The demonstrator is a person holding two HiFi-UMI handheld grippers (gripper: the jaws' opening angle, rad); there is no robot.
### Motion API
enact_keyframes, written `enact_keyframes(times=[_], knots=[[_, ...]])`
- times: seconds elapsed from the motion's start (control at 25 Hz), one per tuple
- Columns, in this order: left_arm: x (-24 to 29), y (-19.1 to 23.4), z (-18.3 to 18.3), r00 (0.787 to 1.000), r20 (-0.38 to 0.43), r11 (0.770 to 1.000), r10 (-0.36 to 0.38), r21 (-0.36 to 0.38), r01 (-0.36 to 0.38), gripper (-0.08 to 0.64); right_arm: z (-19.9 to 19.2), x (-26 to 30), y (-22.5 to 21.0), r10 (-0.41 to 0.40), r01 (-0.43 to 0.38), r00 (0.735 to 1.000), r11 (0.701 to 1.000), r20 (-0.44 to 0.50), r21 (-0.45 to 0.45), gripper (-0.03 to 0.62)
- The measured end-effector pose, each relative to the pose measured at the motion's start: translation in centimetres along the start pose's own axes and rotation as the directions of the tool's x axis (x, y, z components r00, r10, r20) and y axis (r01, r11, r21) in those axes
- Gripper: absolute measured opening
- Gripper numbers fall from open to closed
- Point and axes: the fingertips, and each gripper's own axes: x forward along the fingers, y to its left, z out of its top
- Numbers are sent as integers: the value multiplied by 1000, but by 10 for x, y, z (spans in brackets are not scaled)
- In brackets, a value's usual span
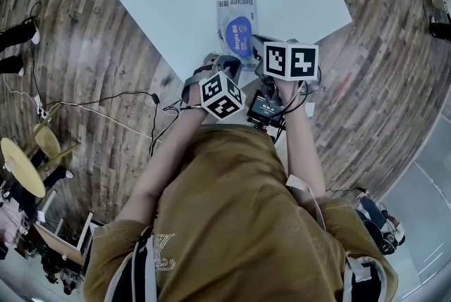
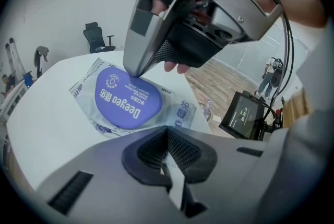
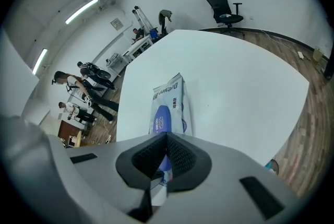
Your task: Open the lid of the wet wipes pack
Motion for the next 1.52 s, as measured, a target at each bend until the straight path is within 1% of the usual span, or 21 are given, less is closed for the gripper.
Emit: enact_keyframes(times=[0.64, 0.88, 1.0, 1.52], knots=[[2, 0, 3, 1000, -5, 1000, -7, 2, 7, 2, 1, -4, 16, 30, -32, 999, 998, -32, -47, 8], [-2, 0, -1, 1000, -7, 1000, -15, 0, 15, 2, -1, -3, 30, 28, -34, 998, 995, -57, -94, 8], [-7, 1, -3, 1000, -8, 1000, -18, 1, 18, 2, -3, -3, 39, 38, -44, 997, 994, -65, -99, 8], [-3, 0, -1, 999, -16, 1000, -28, 6, 28, 2, -6, -3, 48, 72, -87, 991, 988, -115, -124, 8]])
